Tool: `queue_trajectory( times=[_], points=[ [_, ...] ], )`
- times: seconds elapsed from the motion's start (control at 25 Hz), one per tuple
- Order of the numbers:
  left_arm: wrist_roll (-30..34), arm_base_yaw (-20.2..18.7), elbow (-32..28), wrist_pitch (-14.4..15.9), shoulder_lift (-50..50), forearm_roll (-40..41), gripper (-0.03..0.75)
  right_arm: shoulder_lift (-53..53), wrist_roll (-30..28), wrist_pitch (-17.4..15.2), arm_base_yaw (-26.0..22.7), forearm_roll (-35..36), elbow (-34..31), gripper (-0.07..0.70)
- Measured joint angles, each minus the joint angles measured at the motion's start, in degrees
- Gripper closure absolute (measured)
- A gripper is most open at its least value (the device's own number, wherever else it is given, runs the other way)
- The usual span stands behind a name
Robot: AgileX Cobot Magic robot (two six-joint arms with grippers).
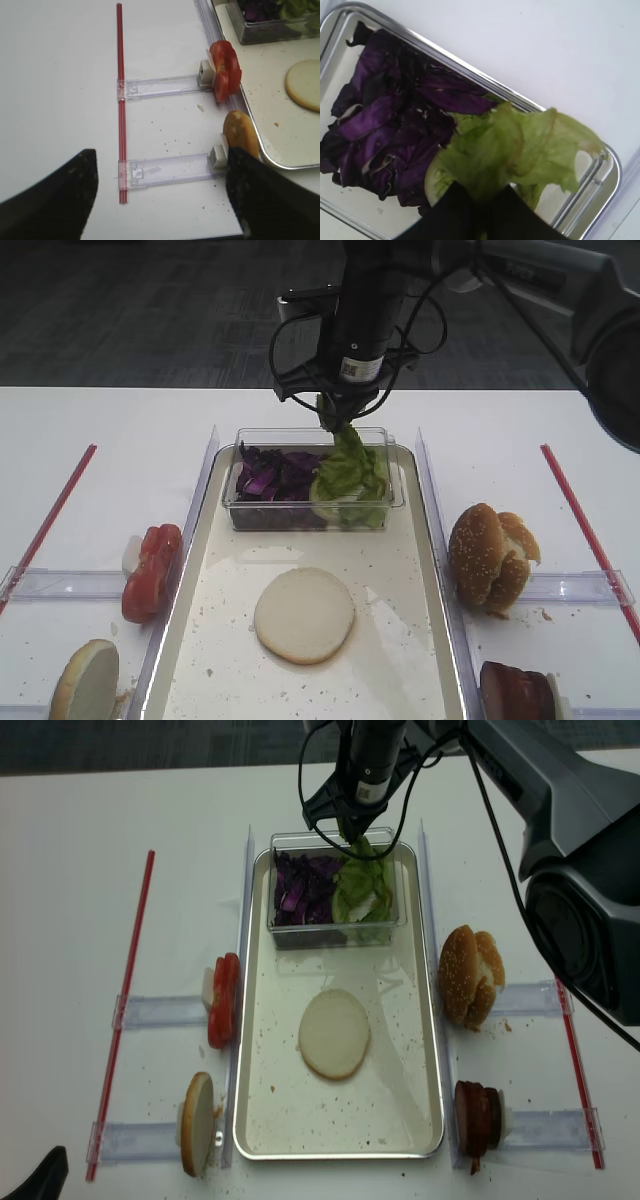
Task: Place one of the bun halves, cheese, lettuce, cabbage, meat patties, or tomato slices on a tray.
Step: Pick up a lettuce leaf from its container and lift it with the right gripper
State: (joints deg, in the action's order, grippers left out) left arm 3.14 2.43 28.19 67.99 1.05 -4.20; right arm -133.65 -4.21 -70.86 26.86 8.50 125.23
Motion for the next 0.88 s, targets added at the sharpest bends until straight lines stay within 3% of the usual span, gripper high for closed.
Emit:
queue_trajectory(
  times=[0.6,0.88],
  points=[
    [0.00,0.00,0.00,0.00,0.00,0.00,0.224,2.53,1.45,-0.22,0.26,1.52,0.00,0.575],
    [0.00,0.00,0.00,0.00,0.00,0.00,0.224,6.40,2.23,-0.22,2.61,1.61,0.00,0.575]
  ],
)
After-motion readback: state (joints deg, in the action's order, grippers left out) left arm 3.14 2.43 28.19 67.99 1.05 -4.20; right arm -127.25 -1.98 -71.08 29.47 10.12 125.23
